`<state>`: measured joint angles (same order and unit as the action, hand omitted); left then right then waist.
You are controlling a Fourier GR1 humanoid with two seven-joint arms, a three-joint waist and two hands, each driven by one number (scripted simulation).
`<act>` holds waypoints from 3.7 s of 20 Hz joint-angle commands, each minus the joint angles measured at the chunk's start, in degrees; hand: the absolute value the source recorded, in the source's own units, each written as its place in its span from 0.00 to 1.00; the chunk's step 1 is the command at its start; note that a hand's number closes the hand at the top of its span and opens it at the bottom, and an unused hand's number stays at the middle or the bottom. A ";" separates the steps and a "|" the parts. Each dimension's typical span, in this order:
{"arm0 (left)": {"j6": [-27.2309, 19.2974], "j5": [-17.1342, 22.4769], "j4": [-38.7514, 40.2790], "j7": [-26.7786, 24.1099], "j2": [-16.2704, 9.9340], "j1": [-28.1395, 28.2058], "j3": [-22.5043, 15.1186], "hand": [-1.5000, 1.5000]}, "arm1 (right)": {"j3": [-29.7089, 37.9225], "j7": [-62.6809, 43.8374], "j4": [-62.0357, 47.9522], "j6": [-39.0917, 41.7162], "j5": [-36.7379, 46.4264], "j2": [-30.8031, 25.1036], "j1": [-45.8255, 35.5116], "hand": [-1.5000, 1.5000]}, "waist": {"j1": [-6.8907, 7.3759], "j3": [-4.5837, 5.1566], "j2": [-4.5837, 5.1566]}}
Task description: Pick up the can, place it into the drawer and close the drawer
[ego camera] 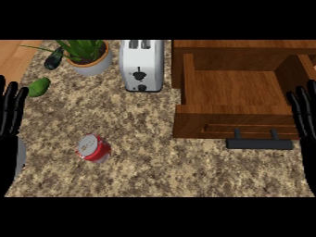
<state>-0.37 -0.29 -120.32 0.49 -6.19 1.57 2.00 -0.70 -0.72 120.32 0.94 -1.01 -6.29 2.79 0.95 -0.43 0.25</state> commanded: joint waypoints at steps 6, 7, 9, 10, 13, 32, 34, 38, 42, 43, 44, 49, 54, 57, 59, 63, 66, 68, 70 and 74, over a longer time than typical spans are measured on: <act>-11.26 -11.86 -9.35 3.52 6.03 6.19 -12.92 0.00 | 1.86 4.49 -4.56 2.81 -2.30 0.23 -2.41 0.00 | -0.78 0.39 -0.33; -9.43 -9.56 -1.01 11.02 5.70 9.85 -4.98 0.00 | 4.60 -5.38 -5.79 -4.76 0.96 2.04 1.39 0.00 | -0.75 0.35 0.19; -9.79 -11.10 -4.84 15.59 5.88 11.48 -6.78 0.00 | 5.20 -7.36 -4.62 -6.18 1.55 2.39 2.49 0.00 | -0.72 0.35 -0.36; -11.68 -12.12 -6.27 16.56 6.13 13.01 -9.96 0.00 | 6.10 -9.23 -2.04 -5.16 -0.08 1.43 4.52 0.00 | -1.21 0.37 -0.52; -10.77 -13.77 -12.71 20.70 5.77 16.52 -10.15 0.00 | 7.19 -6.64 -2.17 -3.78 -1.03 1.22 6.67 0.00 | -0.82 0.39 -0.38; -17.37 -15.67 -26.46 30.82 6.17 23.16 -18.91 0.00 | 19.17 -0.80 1.48 9.14 -13.68 -1.57 20.41 0.00 | -0.87 0.40 -0.50; -20.20 -10.63 -20.53 24.20 6.18 25.01 -20.15 0.00 | 20.88 0.68 -0.64 9.88 -15.17 -1.33 20.16 0.00 | -0.72 0.46 -0.50; -20.07 -6.06 -20.48 29.09 6.18 18.29 -14.22 0.00 | 23.73 1.22 -2.88 11.65 -17.37 -2.76 17.95 0.00 | -0.90 0.43 -0.33; -21.59 -1.81 -14.76 27.34 6.19 15.47 -11.14 0.00 | 28.32 -4.55 1.62 13.67 -22.25 -6.09 19.28 0.00 | -1.15 0.46 -0.30; -18.66 0.50 -16.98 27.68 6.00 18.14 -9.58 0.00 | 23.51 -2.72 1.89 12.29 -16.92 -1.39 18.93 0.00 | -0.90 0.46 -0.31; -20.87 -0.53 -14.81 24.91 6.19 18.36 -13.10 0.00 | 28.92 -3.79 -0.71 15.47 -22.60 -6.03 18.70 0.00 | -1.00 0.45 -0.33; -20.80 1.86 -8.54 29.06 5.46 7.35 -4.55 0.00 | 27.09 -4.55 6.28 16.93 -21.05 -0.83 24.13 0.00 | -1.49 0.45 -0.27; -19.60 3.78 -1.06 20.42 6.00 10.14 -6.67 0.00 | 32.81 -2.38 -1.74 19.65 -23.98 -3.34 20.19 0.00 | -1.17 0.44 -0.27; -25.83 0.39 5.88 14.46 6.19 9.37 -12.81 0.00 | 29.65 -3.01 2.99 19.69 -19.85 0.29 22.42 0.00 | -1.29 0.45 -0.27; -25.14 1.80 3.78 15.38 6.19 11.47 -12.52 0.00 | 30.82 -1.58 1.91 21.30 -20.10 1.83 22.52 0.00 | -1.14 0.43 -0.31; -26.59 0.90 8.54 14.33 6.19 8.39 -10.89 0.00 | 32.57 -3.34 3.87 21.78 -20.79 2.79 23.00 0.00 | -1.19 0.43 -0.28; -25.93 6.92 19.80 2.35 6.19 9.62 -10.62 0.00 | 36.52 -4.98 1.62 23.14 -25.87 -2.07 21.52 0.00 | -1.32 0.48 -0.24; -25.35 6.22 17.72 4.68 6.19 9.43 -9.80 0.00 | 35.38 -3.89 0.58 24.53 -23.58 0.64 20.98 0.00 | -1.14 0.44 -0.28; -22.38 8.13 16.56 2.19 5.85 12.94 -7.51 0.00 | 34.43 -7.78 4.95 21.86 -23.14 1.45 20.37 0.00 | -1.00 0.45 -0.30; -25.04 8.22 20.38 -1.02 6.19 11.61 -6.87 0.00 | 38.34 -6.43 4.86 26.83 -27.85 1.31 24.01 0.00 | -1.25 0.44 -0.34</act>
<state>-24.74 7.23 -100.43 1.89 -0.05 11.62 -5.45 35.28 -6.35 123.08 24.93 -25.20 -5.38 24.19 -0.21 0.02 -0.03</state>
